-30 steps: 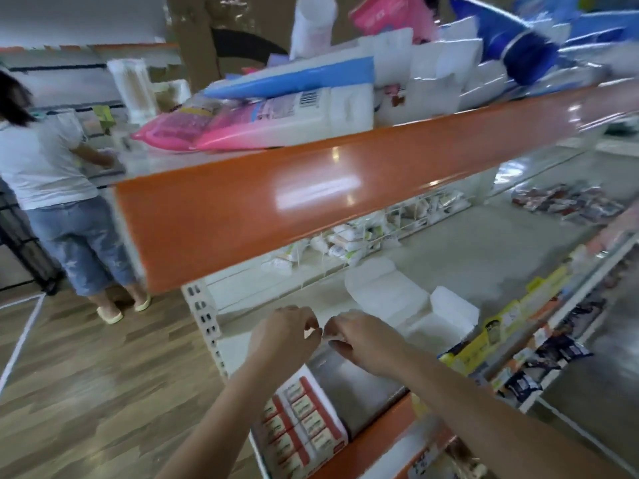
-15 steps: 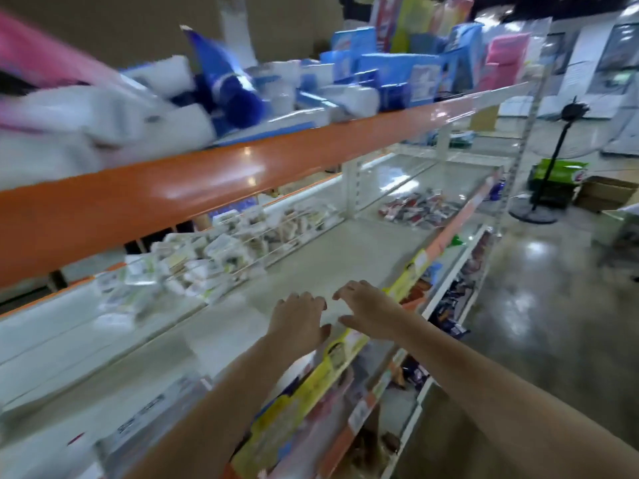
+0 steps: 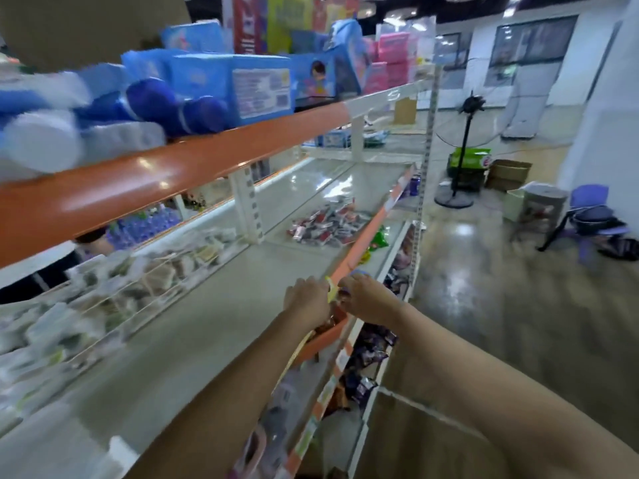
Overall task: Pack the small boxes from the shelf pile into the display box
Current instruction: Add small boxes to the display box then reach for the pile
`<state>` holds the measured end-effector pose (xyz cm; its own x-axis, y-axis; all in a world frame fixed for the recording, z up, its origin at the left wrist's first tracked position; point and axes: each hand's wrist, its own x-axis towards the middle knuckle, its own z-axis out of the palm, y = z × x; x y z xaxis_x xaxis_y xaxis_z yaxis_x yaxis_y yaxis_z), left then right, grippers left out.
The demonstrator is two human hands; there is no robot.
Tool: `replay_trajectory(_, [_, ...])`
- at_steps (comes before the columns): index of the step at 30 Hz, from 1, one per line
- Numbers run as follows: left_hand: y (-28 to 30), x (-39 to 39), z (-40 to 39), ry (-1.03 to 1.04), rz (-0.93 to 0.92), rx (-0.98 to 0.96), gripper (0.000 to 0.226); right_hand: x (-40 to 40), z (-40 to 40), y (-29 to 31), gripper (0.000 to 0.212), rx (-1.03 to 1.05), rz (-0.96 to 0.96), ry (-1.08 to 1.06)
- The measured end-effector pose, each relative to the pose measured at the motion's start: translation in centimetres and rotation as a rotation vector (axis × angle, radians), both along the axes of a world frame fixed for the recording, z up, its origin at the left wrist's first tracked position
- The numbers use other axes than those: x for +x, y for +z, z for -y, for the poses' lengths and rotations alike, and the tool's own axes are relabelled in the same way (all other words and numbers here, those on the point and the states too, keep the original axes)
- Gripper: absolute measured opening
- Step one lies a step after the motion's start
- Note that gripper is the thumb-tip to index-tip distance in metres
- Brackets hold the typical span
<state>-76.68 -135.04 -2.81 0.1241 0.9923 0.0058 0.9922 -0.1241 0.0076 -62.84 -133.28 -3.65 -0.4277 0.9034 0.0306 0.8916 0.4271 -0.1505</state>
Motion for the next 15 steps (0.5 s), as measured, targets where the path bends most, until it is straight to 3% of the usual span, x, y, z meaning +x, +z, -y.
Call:
replay_trajectory(9, [-1.1, 1.0, -16.8, -0.014, 0.051, 0.091, 0.037, 4.3, -15.5, 0.0, 0.047, -0.044, 0.004, -0.092])
replay_trajectory(15, [-1.6, 0.4, -24.9, 0.042, 0.051, 0.141, 0.033, 5.4, -23.6, -0.8, 0.032, -0.089, -0.087, -0.138])
